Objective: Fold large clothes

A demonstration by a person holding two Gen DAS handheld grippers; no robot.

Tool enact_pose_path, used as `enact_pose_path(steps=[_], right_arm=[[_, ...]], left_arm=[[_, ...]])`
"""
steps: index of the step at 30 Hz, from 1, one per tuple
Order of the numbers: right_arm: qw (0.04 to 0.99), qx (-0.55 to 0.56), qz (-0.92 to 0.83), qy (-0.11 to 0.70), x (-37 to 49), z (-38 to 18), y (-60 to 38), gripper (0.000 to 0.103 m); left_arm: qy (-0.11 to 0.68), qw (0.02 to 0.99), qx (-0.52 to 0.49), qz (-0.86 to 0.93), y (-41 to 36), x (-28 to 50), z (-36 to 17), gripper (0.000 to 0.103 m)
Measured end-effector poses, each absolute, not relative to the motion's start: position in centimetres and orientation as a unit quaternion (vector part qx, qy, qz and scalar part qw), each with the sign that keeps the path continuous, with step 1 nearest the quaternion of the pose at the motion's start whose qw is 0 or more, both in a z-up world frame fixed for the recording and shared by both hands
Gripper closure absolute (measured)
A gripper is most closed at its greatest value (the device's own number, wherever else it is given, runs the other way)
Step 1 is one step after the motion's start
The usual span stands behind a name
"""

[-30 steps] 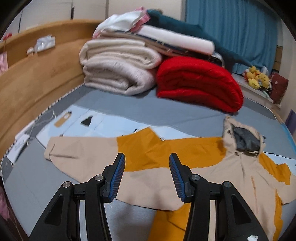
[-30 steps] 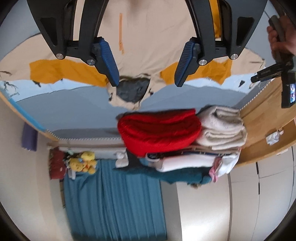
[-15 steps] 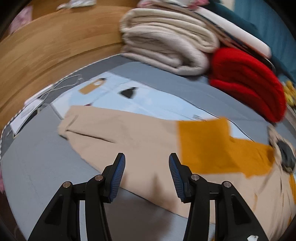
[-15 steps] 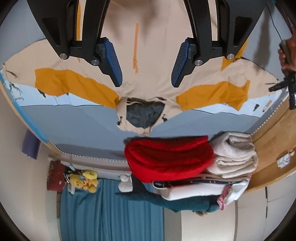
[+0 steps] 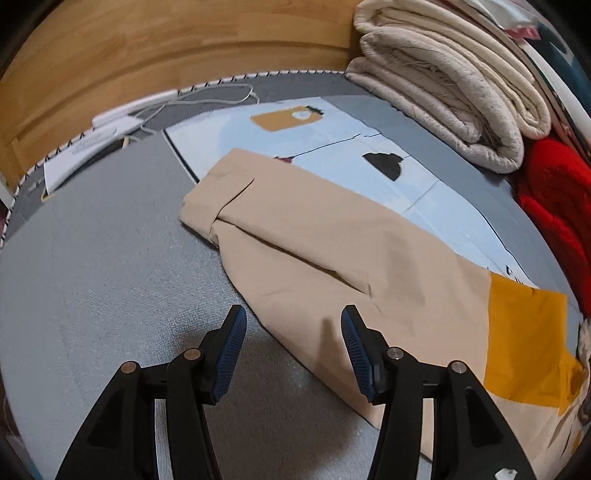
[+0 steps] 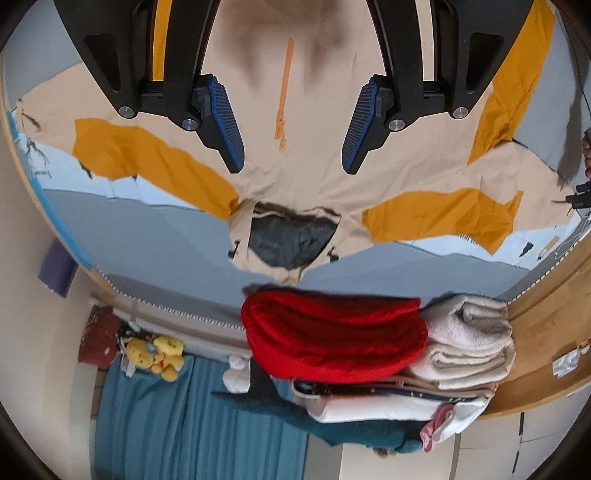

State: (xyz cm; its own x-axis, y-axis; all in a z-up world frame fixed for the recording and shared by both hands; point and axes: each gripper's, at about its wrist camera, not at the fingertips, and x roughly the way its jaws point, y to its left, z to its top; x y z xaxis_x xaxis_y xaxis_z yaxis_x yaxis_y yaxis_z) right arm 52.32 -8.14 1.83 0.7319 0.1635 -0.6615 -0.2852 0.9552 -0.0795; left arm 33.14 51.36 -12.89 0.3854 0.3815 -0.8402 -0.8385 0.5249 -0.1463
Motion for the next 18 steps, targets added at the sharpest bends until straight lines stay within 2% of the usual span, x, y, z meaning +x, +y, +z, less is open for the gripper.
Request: enact_pose_path(steps=[5,9,10,11,12,13,14,16,18], right_arm=[[0.921,-0.084,0.126,0.36,52.7,0.8,-8.2,0.047],[0.915,-0.076,0.131,0.374,52.9,0.3,-8.2,0.047],[0.914,-0.073,0.13,0.378,53.0,0.1,-8.2,0.047],[0.912,-0.07,0.128,0.382,53.0,0.0,-8.3,0.047],[0.911,-0.067,0.128,0.385,53.1,-0.1,-8.4,0.047],[0.91,-0.063,0.127,0.389,53.2,-0.2,-8.5,0.047],[0.91,-0.06,0.127,0.391,53.2,-0.2,-8.5,0.047],[0.909,-0.056,0.13,0.392,53.2,-0.1,-8.6,0.058],[0.908,-0.052,0.136,0.392,53.2,0.1,-8.7,0.08]], left_arm=[[0.385,0.767,-0.341,0.383,53.4,32.3,-14.2,0.053],[0.386,0.756,-0.378,0.37,54.2,31.8,-15.3,0.059],[0.387,0.758,-0.372,0.369,54.2,31.9,-15.1,0.065],[0.389,0.761,-0.369,0.365,54.1,32.0,-15.0,0.082],[0.391,0.762,-0.37,0.36,54.1,32.1,-14.9,0.091],[0.39,0.765,-0.369,0.357,54.0,32.1,-14.7,0.099],[0.386,0.768,-0.363,0.359,53.8,32.1,-14.3,0.101],[0.377,0.778,-0.348,0.363,53.4,32.3,-12.9,0.103],[0.359,0.791,-0.338,0.362,52.6,32.4,-10.6,0.103]])
